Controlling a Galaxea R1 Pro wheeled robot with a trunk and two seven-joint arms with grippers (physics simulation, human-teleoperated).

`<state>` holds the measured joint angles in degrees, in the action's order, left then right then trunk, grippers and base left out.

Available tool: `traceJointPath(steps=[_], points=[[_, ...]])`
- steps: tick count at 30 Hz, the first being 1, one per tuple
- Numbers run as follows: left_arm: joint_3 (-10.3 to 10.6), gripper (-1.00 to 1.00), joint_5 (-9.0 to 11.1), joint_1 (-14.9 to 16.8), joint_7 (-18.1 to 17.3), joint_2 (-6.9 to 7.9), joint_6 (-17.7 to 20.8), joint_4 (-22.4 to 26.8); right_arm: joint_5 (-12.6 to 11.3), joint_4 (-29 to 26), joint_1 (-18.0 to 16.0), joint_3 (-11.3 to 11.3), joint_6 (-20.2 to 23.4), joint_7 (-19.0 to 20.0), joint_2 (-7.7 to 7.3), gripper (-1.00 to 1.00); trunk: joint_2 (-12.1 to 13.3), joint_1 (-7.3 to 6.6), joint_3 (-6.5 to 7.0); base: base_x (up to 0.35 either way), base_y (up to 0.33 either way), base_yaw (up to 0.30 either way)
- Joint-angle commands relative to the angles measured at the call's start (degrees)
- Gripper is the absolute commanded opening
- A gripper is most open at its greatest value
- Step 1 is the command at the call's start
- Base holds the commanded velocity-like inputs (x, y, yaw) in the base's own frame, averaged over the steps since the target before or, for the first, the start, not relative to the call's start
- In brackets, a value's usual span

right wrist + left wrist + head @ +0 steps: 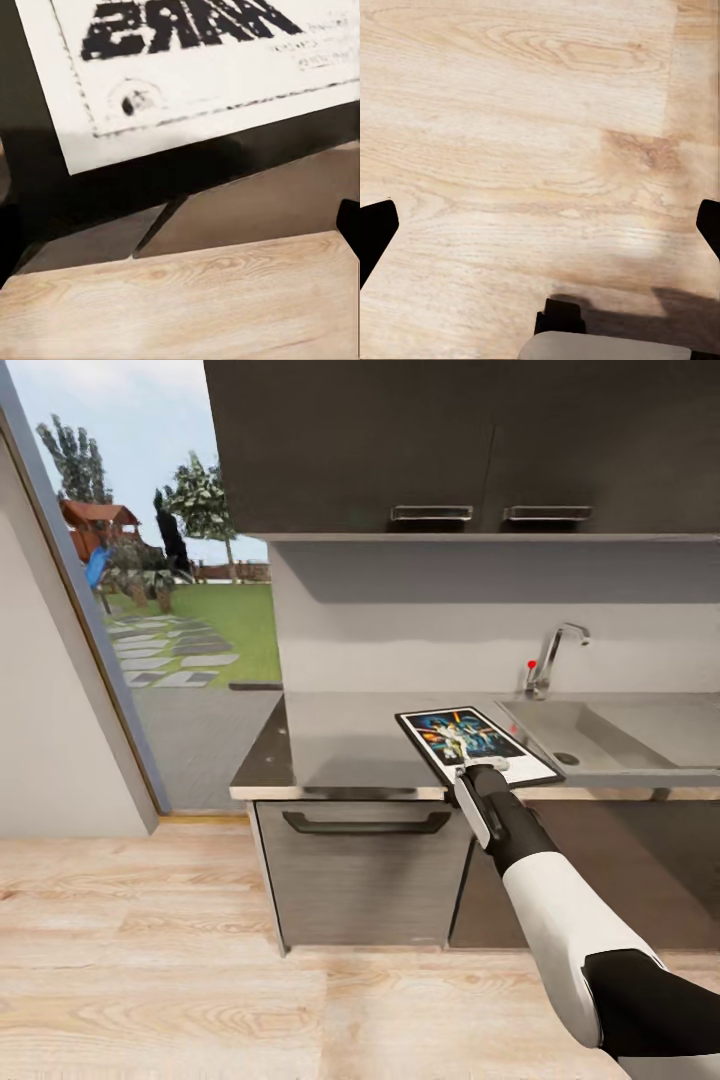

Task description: Pick up the poster from the kitchen countertop and hang it on one of the wall nails in the kitchen.

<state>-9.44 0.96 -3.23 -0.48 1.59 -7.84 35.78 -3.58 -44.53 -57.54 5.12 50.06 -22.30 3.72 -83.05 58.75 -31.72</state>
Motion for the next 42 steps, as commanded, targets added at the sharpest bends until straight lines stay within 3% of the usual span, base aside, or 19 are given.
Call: traceJointPath(steps=[1,11,29,42], points=[[-0.06,1.0,0.1,-0.03,-0.05,-0.01,-0.07,0.08,-0.37,-0.03,-0.03,0.18,0.21,-0.41,-0.03,1.0,-0.03,-0.02,-0.05,-0.201,-0.184,0.0],[-0.06,1.0,0.1,-0.03,-0.05,-0.01,-0.07,0.08,-0.37,-0.03,-0.03,0.18,0.21,-0.4,-0.03,1.0,-0.03,-0.02,-0.05,-0.197,-0.179,0.0],[-0.06,1.0,0.1,-0.03,-0.05,-0.01,-0.04,0.08,-0.45,-0.94,-0.03,0.24,0.13,-0.41,0.04,1.0,-0.03,-0.02,-0.05,-0.02,-0.018,0.0],[-0.09,1.0,0.1,-0.03,-0.05,-0.01,-0.07,0.08,-0.89,-9.88,1.17,0.4,0.46,-0.3,0.34,1.0,-0.03,-0.02,-0.05,0.0,0.0,0.0]])
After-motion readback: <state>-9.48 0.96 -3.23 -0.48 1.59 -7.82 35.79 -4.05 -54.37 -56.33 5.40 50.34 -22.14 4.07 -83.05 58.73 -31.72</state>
